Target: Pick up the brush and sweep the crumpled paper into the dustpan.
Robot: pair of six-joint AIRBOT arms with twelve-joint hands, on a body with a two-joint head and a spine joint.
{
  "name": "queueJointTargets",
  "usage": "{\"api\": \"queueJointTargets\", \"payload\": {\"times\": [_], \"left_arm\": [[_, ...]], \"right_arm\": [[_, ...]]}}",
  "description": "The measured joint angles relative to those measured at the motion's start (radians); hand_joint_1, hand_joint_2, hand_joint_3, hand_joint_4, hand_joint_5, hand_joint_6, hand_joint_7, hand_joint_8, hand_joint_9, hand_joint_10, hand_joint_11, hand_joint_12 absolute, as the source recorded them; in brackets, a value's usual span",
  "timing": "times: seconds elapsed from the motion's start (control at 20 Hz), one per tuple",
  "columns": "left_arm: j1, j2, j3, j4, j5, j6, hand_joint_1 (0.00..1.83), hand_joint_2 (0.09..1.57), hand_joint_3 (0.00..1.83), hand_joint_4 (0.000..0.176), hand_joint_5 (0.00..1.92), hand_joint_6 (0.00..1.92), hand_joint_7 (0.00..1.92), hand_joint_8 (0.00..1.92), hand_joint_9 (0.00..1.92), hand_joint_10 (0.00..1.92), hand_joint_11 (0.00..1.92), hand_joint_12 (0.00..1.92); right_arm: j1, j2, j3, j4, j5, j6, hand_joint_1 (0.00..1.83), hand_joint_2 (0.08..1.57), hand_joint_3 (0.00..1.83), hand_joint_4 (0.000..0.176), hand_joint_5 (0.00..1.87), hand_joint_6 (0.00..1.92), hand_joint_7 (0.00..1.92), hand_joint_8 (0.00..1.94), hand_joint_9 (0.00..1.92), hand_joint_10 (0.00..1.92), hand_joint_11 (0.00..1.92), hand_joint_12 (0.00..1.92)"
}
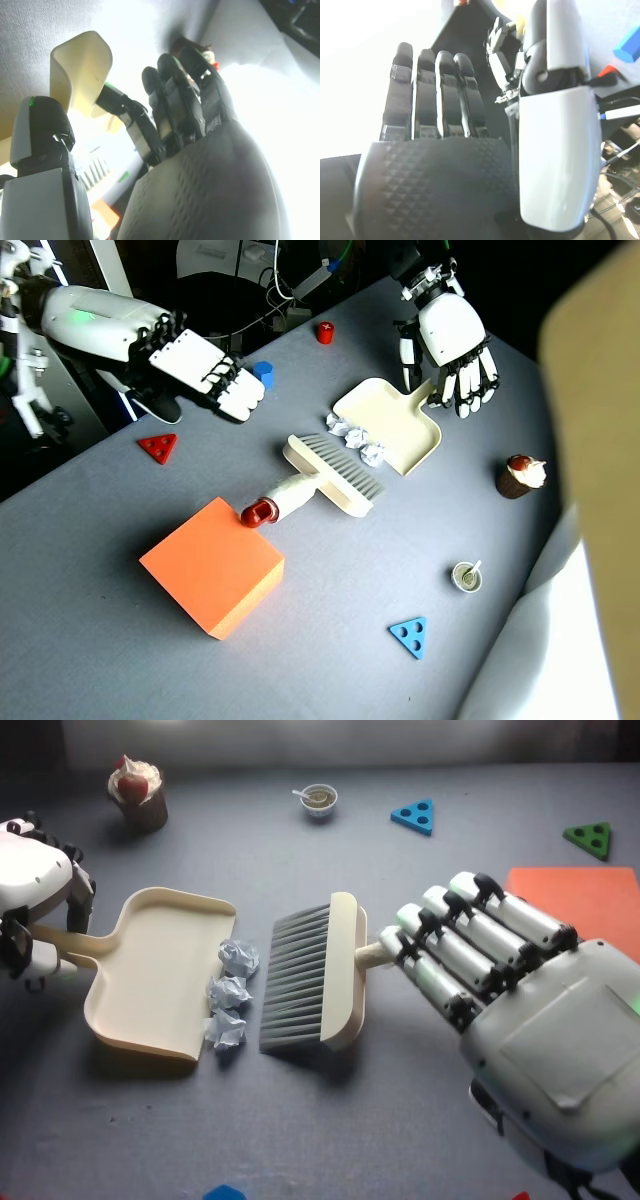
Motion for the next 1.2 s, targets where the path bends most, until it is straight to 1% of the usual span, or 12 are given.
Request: {"api": "queueJointTargets", "payload": {"times": [0.5,0.55,0.6,0.7,0.75,0.8,0.85,0.9,1.0,1.05,1.1,1.2], "left_arm": [[-0.002,-0.008,-0.003,-0.004,-0.016,0.002,1.09,1.08,0.00,0.031,1.06,0.84,0.54,0.00,0.47,0.00,0.05,0.85],[-0.002,-0.009,-0.005,-0.008,-0.026,0.002,1.08,1.08,0.00,0.060,1.07,0.84,0.54,0.00,0.48,0.00,0.06,0.84],[-0.004,-0.010,-0.005,-0.013,-0.029,0.002,1.09,1.08,0.00,0.037,1.06,0.84,0.54,0.00,0.47,0.00,0.04,0.84],[-0.008,-0.014,-0.006,-0.014,-0.042,0.002,1.09,1.08,0.00,0.035,1.06,0.86,0.53,0.00,0.46,0.00,0.04,0.85],[-0.008,-0.014,-0.005,-0.013,-0.046,0.002,1.10,1.08,0.00,0.008,1.05,0.86,0.53,0.00,0.46,0.00,0.04,0.85],[-0.008,-0.014,-0.006,-0.014,-0.046,0.002,1.08,1.10,0.00,0.041,1.02,0.91,0.52,0.00,0.45,0.00,0.02,0.86],[-0.008,-0.014,-0.006,-0.014,-0.046,0.002,1.08,1.10,0.00,0.038,1.02,0.92,0.52,0.00,0.45,0.00,0.02,0.87],[-0.008,-0.014,-0.006,-0.014,-0.046,0.002,1.09,1.10,0.00,0.008,1.02,0.91,0.53,0.00,0.45,0.00,0.00,0.88],[-0.008,-0.014,-0.006,-0.014,-0.046,0.002,1.09,1.09,0.00,0.015,1.04,0.88,0.53,0.00,0.45,0.00,0.00,0.89],[-0.008,-0.014,-0.007,-0.014,-0.047,0.002,1.07,1.10,0.00,0.056,1.02,0.91,0.53,0.00,0.46,0.00,0.00,0.91],[-0.008,-0.014,-0.008,-0.014,-0.047,0.002,1.07,1.10,0.00,0.063,1.02,0.92,0.53,0.00,0.46,0.01,0.00,0.91],[-0.008,-0.014,-0.008,-0.014,-0.047,0.002,1.08,1.10,0.00,0.041,1.02,0.91,0.52,0.00,0.45,0.00,0.00,0.89]], "right_arm": [[0.046,-0.217,0.233,0.064,-0.027,0.006,1.17,0.92,0.00,0.000,0.31,0.01,0.27,0.01,0.27,0.01,0.32,0.03],[0.046,-0.230,0.250,0.057,-0.023,0.010,1.18,0.93,0.00,0.000,0.30,0.01,0.26,0.01,0.27,0.01,0.31,0.02],[0.059,-0.252,0.279,0.065,-0.016,0.012,1.18,0.94,0.01,0.000,0.29,0.00,0.25,0.00,0.25,0.00,0.29,0.01],[0.082,-0.278,0.330,0.070,-0.019,0.012,1.17,0.95,0.01,0.000,0.29,0.00,0.25,0.00,0.26,0.00,0.30,0.02],[0.094,-0.295,0.359,0.066,-0.028,0.012,1.18,0.95,0.01,0.000,0.29,0.00,0.24,0.00,0.24,0.00,0.30,0.02],[0.097,-0.308,0.380,0.066,-0.031,0.012,1.18,0.95,0.01,0.000,0.32,0.01,0.25,0.00,0.25,0.00,0.30,0.02],[0.103,-0.325,0.407,0.072,-0.027,0.013,1.16,0.96,0.01,0.000,0.31,0.01,0.25,0.00,0.26,0.01,0.30,0.02],[0.111,-0.340,0.431,0.079,-0.021,0.015,1.16,0.95,0.00,0.000,0.31,0.01,0.27,0.01,0.28,0.01,0.31,0.03],[0.124,-0.359,0.460,0.108,-0.018,0.017,1.18,0.95,0.00,0.000,0.32,0.01,0.27,0.01,0.29,0.01,0.32,0.03],[0.126,-0.368,0.478,0.114,-0.016,0.016,1.18,0.94,0.00,0.000,0.33,0.01,0.28,0.01,0.29,0.01,0.32,0.03],[0.126,-0.374,0.492,0.120,-0.014,0.017,1.19,0.93,0.00,0.000,0.34,0.01,0.29,0.01,0.29,0.01,0.32,0.03],[0.126,-0.389,0.520,0.122,-0.015,0.018,1.17,0.94,0.00,0.000,0.33,0.00,0.28,0.00,0.28,0.00,0.31,0.02]]}}
